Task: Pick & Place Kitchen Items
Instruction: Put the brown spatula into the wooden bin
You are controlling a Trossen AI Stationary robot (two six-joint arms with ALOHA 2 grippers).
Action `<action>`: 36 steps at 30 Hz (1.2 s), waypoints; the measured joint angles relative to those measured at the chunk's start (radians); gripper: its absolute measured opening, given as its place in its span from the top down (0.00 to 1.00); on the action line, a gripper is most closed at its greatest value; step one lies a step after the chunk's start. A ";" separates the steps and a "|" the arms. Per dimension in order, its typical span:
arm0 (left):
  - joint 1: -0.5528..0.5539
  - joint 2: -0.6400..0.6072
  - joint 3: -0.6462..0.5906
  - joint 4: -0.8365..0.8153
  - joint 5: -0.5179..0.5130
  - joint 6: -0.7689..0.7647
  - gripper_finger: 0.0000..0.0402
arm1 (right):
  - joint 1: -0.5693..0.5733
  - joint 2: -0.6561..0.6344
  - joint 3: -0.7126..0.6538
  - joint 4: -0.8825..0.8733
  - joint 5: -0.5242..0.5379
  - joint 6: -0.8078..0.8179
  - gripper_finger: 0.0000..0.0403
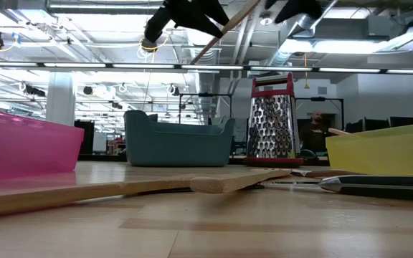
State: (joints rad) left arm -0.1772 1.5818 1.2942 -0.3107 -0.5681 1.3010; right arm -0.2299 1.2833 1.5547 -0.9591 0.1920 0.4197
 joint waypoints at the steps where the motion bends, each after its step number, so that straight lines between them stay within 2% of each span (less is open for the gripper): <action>1: -0.002 0.000 0.000 0.001 -0.001 0.002 0.83 | -0.014 0.025 0.000 0.012 -0.025 -0.003 0.39; 6: -0.008 0.000 0.000 0.018 -0.009 0.005 0.83 | -0.081 0.156 0.000 0.098 -0.176 -0.026 0.38; 11: -0.014 0.000 0.000 0.022 -0.008 0.007 0.83 | -0.154 0.271 0.000 0.169 -0.397 -0.026 0.38; 17: -0.013 0.000 0.000 0.031 -0.008 0.055 0.83 | -0.166 0.367 0.000 0.242 -0.562 -0.026 0.38; 24: -0.013 0.000 0.000 0.036 -0.008 0.050 0.83 | -0.151 0.390 -0.001 0.288 -0.592 -0.052 0.38; 31: -0.008 0.000 0.000 0.036 0.059 0.033 0.84 | -0.178 0.336 0.000 0.310 -0.587 -0.063 0.38; 36: -0.008 0.000 0.000 0.043 0.064 0.035 0.84 | -0.180 0.298 0.000 0.330 -0.587 -0.079 0.38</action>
State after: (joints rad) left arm -0.1854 1.5814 1.2942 -0.2682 -0.5045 1.3358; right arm -0.4096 1.5815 1.5546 -0.6291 -0.3948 0.3406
